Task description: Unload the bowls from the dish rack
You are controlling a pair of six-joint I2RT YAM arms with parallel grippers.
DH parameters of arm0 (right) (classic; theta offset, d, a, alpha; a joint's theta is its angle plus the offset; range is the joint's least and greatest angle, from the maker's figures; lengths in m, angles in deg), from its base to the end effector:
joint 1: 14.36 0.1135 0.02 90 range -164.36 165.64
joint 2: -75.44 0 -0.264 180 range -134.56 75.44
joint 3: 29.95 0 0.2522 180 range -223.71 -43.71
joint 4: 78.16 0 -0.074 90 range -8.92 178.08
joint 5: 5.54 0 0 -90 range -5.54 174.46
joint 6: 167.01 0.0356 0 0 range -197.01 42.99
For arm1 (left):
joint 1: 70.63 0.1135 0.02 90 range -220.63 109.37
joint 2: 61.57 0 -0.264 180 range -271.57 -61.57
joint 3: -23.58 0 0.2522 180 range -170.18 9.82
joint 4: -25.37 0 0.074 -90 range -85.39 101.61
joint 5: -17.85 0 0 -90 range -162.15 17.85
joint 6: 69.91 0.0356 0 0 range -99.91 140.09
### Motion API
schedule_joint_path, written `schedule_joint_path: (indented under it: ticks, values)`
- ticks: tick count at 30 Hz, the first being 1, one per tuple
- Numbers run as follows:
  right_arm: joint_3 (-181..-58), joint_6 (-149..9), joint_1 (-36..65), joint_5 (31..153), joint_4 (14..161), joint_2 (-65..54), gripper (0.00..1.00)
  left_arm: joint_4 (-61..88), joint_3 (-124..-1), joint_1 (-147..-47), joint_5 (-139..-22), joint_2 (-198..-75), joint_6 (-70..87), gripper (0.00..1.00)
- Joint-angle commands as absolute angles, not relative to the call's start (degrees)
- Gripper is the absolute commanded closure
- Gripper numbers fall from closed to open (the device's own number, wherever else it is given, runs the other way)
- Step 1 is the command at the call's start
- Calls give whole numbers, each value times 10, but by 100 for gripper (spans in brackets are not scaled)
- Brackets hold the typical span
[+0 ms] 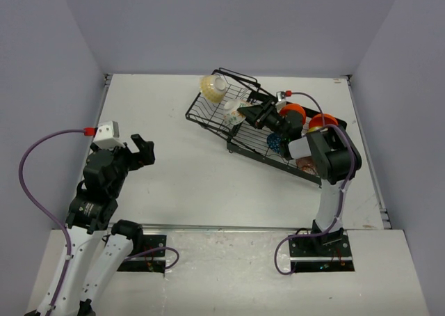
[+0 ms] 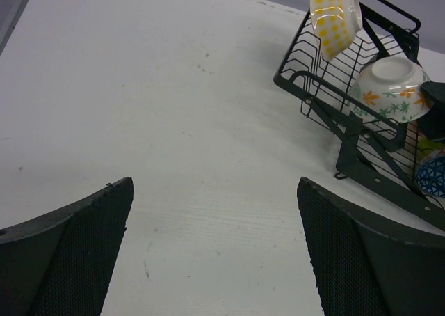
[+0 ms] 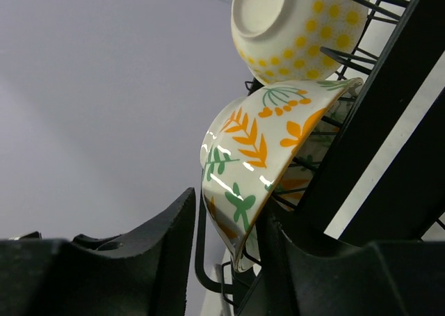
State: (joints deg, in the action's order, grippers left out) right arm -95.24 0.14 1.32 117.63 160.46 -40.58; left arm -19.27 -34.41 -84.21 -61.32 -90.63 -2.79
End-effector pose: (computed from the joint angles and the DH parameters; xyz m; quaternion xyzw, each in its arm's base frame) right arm 0.3782 0.1264 0.1697 0.1367 0.6510 0.6527 0.3625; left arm 0.1132 -0.0205 0.3342 -0.1211 0.7863 -0.1166 0.5945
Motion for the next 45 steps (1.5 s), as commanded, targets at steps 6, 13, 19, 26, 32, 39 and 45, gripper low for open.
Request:
schedule_joint_path:
  ticks: [6, 13, 19, 26, 32, 39, 45]
  values:
    - [-976, 31, 12, 1199, 1678, -425, 69, -168, -342, -845, -620, -905, -12, 0]
    - [-985, 55, 12, 1206, 1720, -444, 78, -168, -342, -845, -619, -905, -12, 0]
    - [-986, 58, 12, 1207, 1728, -442, 91, -169, -342, -845, -618, -904, -13, 0]
    - [-994, 63, 12, 1212, 1733, -439, 100, -169, -342, -845, -618, -903, -13, 0]
    - [-1007, 65, 13, 1227, 1755, -434, 100, -169, -342, -845, -616, -901, -13, 0]
    - [-1036, 70, 14, 1255, 1782, -418, 100, -170, -342, -845, -609, -896, -14, 0]
    - [-1063, 63, 19, 1274, 1768, -404, 100, -172, -344, -844, -605, -893, -16, 0]
